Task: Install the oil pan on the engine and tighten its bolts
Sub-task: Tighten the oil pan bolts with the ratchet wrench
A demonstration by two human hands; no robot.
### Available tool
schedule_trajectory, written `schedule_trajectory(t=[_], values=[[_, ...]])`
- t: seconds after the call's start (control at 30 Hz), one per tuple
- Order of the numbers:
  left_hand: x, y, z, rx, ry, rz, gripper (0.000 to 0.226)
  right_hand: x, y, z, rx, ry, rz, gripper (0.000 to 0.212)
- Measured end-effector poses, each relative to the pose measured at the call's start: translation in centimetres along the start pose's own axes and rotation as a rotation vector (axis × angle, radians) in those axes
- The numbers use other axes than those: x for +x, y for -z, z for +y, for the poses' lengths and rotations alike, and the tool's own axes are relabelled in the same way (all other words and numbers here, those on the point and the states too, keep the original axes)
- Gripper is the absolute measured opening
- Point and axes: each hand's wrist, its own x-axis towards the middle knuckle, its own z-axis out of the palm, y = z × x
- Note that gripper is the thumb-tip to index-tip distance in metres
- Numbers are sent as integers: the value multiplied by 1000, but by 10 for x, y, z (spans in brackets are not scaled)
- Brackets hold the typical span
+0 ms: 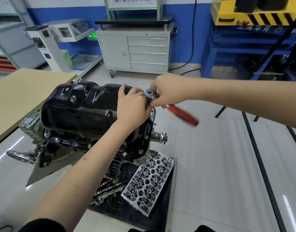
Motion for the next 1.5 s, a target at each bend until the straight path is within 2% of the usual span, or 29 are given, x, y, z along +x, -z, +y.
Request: schedule_trajectory(t=[0.1, 0.17, 0.23, 0.33, 0.43, 0.47, 0.5, 0.57, 0.63, 0.7, 0.73, 0.8, 0.83, 0.93, 1.13, 1.23, 1.33, 1.43, 1.5], values=[[0, 2, 0, 2, 5, -17, 27, 6, 12, 2, -581, 182, 135, 22], [0, 1, 0, 15, -7, -26, 29, 9, 12, 2, -741, 262, 134, 33], [-1, 0, 0, 17, -8, -11, 31, 11, 8, 0, -742, 220, 150, 34], [0, -1, 1, 44, 17, -8, 40, 8, 11, -2, -504, 84, 118, 9], [0, -4, 0, 58, 4, -17, 36, 4, 8, 0, -72, -14, -33, 24], [0, -4, 0, 48, 0, -12, 33, 4, 7, -1, -72, -27, -29, 23], [0, -3, -1, 32, 2, -10, 31, 4, 7, -3, -164, -18, -5, 20], [1, -1, -1, 21, 5, -22, 31, 3, 10, -5, -501, 81, 104, 9], [0, 1, -1, 36, -10, -42, 30, 6, 11, -1, -765, 236, 189, 23], [-2, 1, 0, 31, -26, -21, 28, 8, 10, 2, -826, 327, 230, 32], [-2, 0, 0, 21, -26, 2, 28, 9, 10, 0, -822, 323, 227, 28], [-2, 0, 1, 13, -8, 11, 32, 9, 10, 0, -709, 207, 220, 12], [-2, 0, 1, 19, 1, 2, 34, 8, 10, 1, -629, 152, 219, 11], [-1, -1, 1, 42, -15, 7, 34, 6, 10, 4, -338, 63, 139, 21], [-2, 0, 1, 38, -43, 72, 19, 10, 0, 16, 359, -50, -61, 24], [-2, -1, 1, 50, -40, 14, 29, 6, -6, 28, 688, -52, -245, 24], [-3, -1, 0, 63, -43, 17, 32, 4, -6, 32, 895, -65, -367, 25], [-3, -2, 1, 49, -38, 14, 28, -5, -22, 17, 1196, -119, -331, 30], [-2, -2, -1, 63, -26, -28, 27, -11, -42, -1, 1583, -193, -218, 34]])
